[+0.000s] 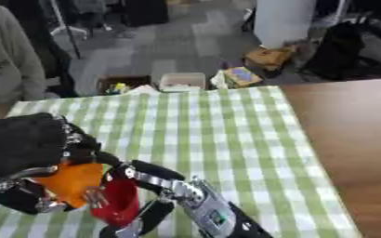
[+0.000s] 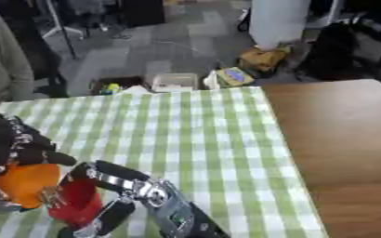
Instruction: Pour the contents of one cup into another cup.
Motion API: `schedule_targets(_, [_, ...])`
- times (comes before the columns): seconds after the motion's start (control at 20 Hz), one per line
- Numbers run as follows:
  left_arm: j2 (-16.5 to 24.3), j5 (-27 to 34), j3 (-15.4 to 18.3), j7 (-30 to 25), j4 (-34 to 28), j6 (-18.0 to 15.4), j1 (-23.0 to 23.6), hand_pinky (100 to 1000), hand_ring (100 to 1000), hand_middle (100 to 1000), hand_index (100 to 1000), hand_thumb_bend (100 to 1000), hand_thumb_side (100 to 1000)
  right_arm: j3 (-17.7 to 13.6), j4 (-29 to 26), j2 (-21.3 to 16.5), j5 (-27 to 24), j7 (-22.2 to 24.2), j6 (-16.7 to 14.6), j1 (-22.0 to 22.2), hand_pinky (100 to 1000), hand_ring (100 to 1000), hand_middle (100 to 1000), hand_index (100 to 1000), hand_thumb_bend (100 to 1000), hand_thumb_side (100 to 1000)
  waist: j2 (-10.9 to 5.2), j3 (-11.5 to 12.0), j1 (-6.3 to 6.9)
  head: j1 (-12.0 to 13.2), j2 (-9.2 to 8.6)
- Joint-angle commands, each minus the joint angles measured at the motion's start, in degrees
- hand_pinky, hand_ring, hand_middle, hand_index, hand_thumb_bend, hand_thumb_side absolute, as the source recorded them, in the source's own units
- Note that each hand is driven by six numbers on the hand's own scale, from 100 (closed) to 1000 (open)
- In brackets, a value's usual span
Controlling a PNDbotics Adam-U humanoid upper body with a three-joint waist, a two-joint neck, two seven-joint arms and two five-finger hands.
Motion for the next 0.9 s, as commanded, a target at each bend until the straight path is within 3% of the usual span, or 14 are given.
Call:
schedule_targets(0.05, [0.87, -1.38, 0.52, 0.8, -0.2, -0.25, -1.22, 100, 173, 350, 844, 374, 100, 0.05, -1.73, 0.47, -0.59, 0.14, -0.02, -1.01, 332, 217, 285, 675, 100, 100, -0.96, 0.03, 0.14, -0.21, -0.31])
schedule_targets(0.6, [0.61, -3.74, 0.39, 1.31, -0.26, -1.55, -1.8, 100, 171, 347, 841, 395, 100, 0.2, -1.98, 0.5, -0.78, 0.13, 0.16, -0.93, 326, 224, 285, 674, 100, 100, -1.03, 0.02, 0.27, -0.41, -0.29])
schedule_targets(0.7, [0.57, -4.23, 0.46, 1.43, -0.94, -2.01, -2.49, 100, 174, 332, 831, 481, 100, 0.19, -1.95, 0.53, -0.78, 0.14, 0.19, -0.84, 324, 225, 285, 674, 100, 100, -1.1, 0.0, 0.28, -0.44, -0.2])
schedule_targets(0.9, [0.92, -7.77, 1.95, 1.78, -6.33, -4.12, -3.28, 100, 175, 327, 828, 506, 100, 0.03, -1.95, 0.41, -0.76, 0.03, 0.23, -0.75, 322, 226, 285, 674, 100, 100, -1.1, 0.23, 0.22, -0.73, -0.22])
